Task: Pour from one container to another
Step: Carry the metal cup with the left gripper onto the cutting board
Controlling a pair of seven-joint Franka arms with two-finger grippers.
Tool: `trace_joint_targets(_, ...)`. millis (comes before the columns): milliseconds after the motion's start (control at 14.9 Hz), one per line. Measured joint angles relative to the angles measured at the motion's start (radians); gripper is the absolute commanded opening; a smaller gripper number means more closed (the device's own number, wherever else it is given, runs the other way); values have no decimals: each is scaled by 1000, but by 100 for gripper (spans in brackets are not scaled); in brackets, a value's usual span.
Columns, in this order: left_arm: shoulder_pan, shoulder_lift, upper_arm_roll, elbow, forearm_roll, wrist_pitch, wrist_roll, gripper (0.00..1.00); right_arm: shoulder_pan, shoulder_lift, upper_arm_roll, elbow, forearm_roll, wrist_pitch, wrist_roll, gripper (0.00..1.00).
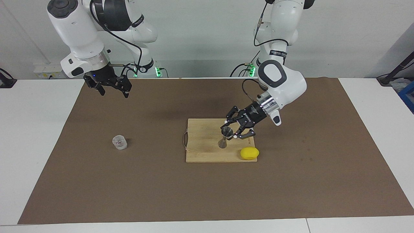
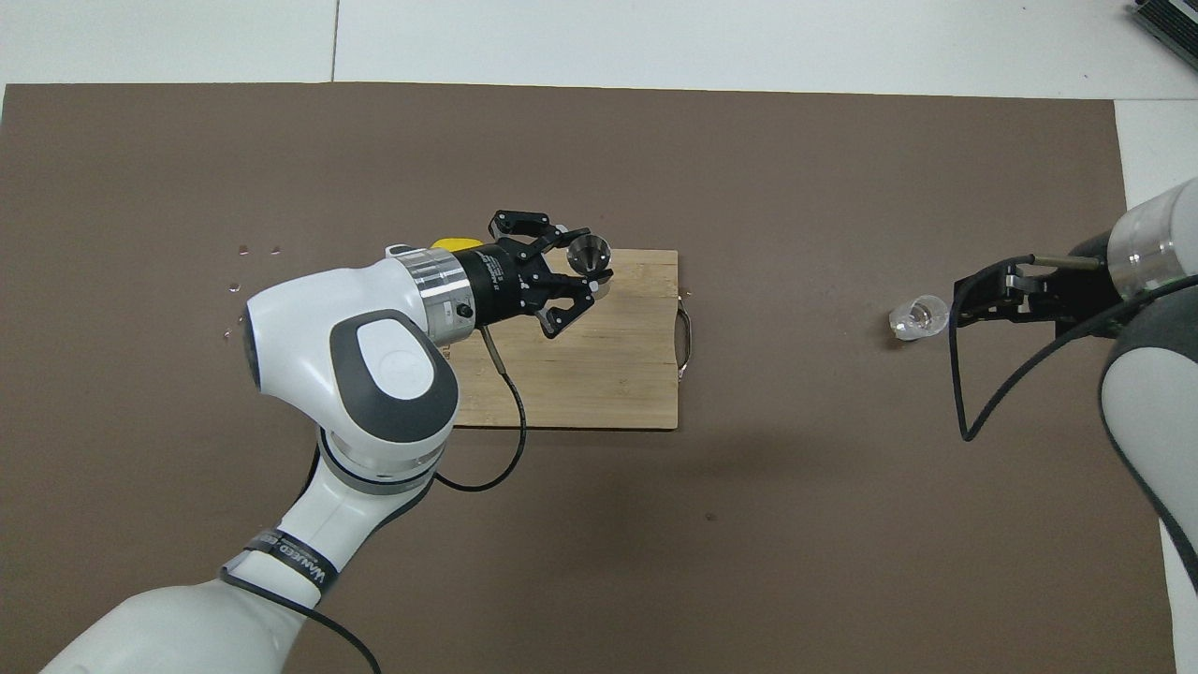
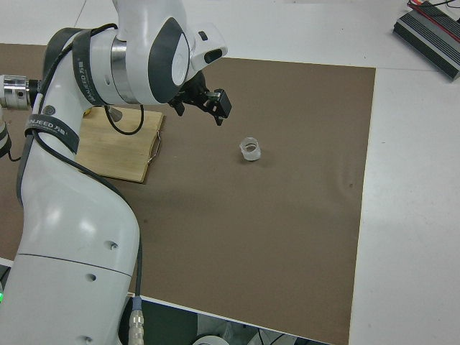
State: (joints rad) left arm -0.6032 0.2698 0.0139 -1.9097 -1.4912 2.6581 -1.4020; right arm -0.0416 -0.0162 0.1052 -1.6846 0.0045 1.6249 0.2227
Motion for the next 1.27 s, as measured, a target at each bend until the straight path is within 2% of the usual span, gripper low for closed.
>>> trace_joint_targets(335,-48,48,1,9,-29,40,0,0,0,0,0,0,0,0,0,100)
trace_joint_targets(1208,-71,109,2,58,-29,40,1,0,-13,1,-7,2,0,0,14,100)
trace_joint_targets(1275,-71,111,2,61,-29,40,1,32,-17,3,-8,2,0,1,42,100)
